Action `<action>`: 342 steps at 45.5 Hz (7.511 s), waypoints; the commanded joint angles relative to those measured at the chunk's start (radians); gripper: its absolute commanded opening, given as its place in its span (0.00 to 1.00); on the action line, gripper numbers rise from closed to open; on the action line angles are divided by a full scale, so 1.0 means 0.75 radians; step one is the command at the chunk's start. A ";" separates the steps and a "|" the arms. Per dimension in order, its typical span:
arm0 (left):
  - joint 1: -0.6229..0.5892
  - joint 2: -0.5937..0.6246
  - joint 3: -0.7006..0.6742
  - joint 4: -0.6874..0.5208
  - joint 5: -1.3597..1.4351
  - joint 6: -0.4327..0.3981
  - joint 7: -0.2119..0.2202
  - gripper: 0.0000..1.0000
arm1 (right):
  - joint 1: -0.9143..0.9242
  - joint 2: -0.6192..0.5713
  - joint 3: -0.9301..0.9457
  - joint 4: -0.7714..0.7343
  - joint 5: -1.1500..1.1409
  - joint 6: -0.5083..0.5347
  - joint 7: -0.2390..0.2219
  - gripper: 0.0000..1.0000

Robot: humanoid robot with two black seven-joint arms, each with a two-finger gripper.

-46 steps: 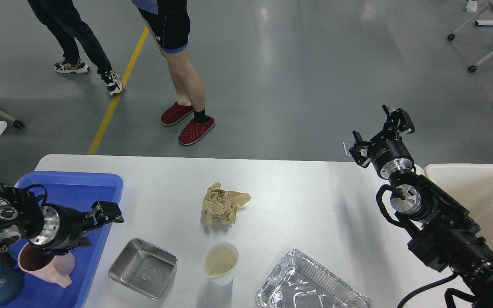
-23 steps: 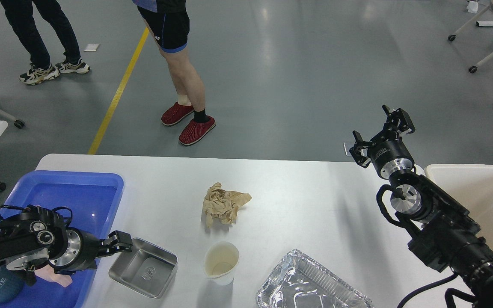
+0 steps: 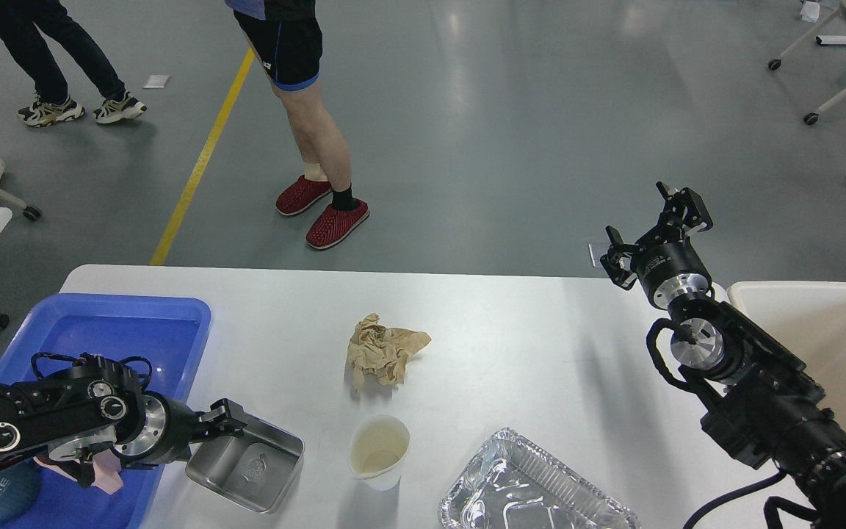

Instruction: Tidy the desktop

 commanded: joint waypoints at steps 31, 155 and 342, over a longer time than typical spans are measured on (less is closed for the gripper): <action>0.015 -0.028 -0.009 0.003 -0.015 -0.014 0.176 0.19 | -0.003 0.001 0.000 -0.026 0.000 0.000 0.000 1.00; 0.093 0.169 -0.512 0.784 -0.143 -0.385 0.104 0.04 | 0.001 0.013 -0.002 -0.024 0.000 0.000 0.000 1.00; 0.363 -0.523 -1.508 0.338 -0.317 0.131 -0.423 0.97 | -0.006 0.019 -0.002 -0.024 0.000 0.000 0.000 1.00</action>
